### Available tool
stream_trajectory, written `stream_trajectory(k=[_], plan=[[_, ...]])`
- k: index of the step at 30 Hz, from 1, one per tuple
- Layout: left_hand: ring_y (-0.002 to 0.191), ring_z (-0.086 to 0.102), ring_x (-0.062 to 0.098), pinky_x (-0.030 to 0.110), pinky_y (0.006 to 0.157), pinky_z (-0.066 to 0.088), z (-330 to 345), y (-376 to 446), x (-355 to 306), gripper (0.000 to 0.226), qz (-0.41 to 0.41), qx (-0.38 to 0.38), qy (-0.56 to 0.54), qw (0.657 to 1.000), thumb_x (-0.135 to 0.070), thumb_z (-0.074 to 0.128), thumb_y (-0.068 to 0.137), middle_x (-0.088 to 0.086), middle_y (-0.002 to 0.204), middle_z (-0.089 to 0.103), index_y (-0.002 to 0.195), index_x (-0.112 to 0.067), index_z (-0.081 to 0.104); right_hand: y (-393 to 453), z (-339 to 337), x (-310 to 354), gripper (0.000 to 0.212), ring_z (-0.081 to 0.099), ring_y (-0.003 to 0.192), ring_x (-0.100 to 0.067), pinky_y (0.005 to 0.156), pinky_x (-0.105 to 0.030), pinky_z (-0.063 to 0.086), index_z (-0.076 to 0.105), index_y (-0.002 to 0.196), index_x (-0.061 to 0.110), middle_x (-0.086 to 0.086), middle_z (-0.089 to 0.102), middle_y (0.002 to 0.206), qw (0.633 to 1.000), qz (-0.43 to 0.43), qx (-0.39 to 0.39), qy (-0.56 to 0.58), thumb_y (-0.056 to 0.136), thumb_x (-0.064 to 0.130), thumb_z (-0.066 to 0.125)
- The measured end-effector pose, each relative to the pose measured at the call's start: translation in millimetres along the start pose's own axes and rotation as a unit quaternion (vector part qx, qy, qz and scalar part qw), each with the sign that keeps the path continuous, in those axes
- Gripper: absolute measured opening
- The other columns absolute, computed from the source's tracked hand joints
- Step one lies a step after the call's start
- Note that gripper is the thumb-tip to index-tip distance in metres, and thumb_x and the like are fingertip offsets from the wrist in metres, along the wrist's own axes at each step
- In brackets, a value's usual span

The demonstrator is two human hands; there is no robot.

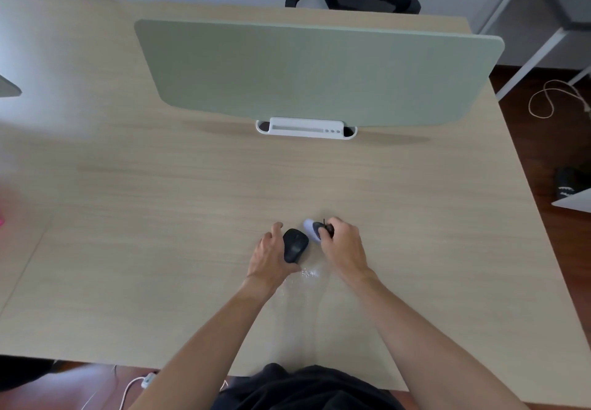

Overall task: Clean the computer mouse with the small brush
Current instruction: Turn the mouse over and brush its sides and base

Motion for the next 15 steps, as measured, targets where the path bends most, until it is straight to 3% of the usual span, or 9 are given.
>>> stream_trajectory(k=[3, 9, 13, 15], plan=[[0.119, 0.049, 0.031, 0.031, 0.09, 0.042, 0.1, 0.4, -2.9, 0.102, 0.004, 0.004, -0.005, 1.0, -0.025, 0.086, 0.065, 0.013, 0.124, 0.053, 0.144, -0.014, 0.023, -0.5, 7.9, 18.1, 0.031, 0.029, 0.057, -0.02, 0.052, -0.034, 0.027, 0.032, 0.064, 0.014, 0.003, 0.033, 0.056, 0.998, -0.037, 0.038, 0.016, 0.087, 0.012, 0.053], [0.113, 0.052, 0.031, 0.032, 0.088, 0.045, -1.2, -2.1, -3.5, 0.105, 0.005, -0.004, -0.017, 1.0, -0.023, 0.087, 0.063, 0.014, 0.121, 0.054, 0.144, -0.014, 0.021, 19.8, 12.4, 30.8, 0.02, 0.047, 0.071, -0.032, 0.061, -0.034, 0.034, 0.044, 0.079, 0.012, -0.008, 0.051, 0.081, 0.973, -0.083, 0.082, -0.199, 0.097, 0.016, 0.052], [0.108, 0.05, 0.026, 0.026, 0.083, 0.042, -5.0, -8.5, 7.9, 0.084, -0.006, -0.045, -0.047, 0.998, -0.028, 0.084, 0.063, 0.006, 0.117, 0.051, 0.131, -0.012, 0.035, 23.5, 1.4, 44.5, 0.014, 0.054, 0.075, -0.034, 0.062, -0.036, 0.041, 0.052, 0.085, 0.008, -0.01, 0.058, 0.085, 0.982, -0.102, 0.062, -0.143, 0.097, 0.016, 0.052], [0.099, 0.05, 0.024, 0.026, 0.077, 0.039, -5.2, -10.2, 16.7, 0.077, -0.023, -0.056, -0.078, 0.995, -0.03, 0.084, 0.061, 0.001, 0.109, 0.05, 0.121, -0.013, 0.039, 14.0, 7.6, 37.5, 0.017, 0.052, 0.071, -0.033, 0.06, -0.036, 0.041, 0.049, 0.078, 0.01, -0.009, 0.057, 0.078, 0.981, -0.103, 0.093, -0.139, 0.094, 0.016, 0.053]])
Point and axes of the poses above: each hand's wrist, its own y-axis towards the middle knuckle, its own z-axis out of the palm, x = y × z, the point moved 10 cm from there along y, towards the middle knuckle
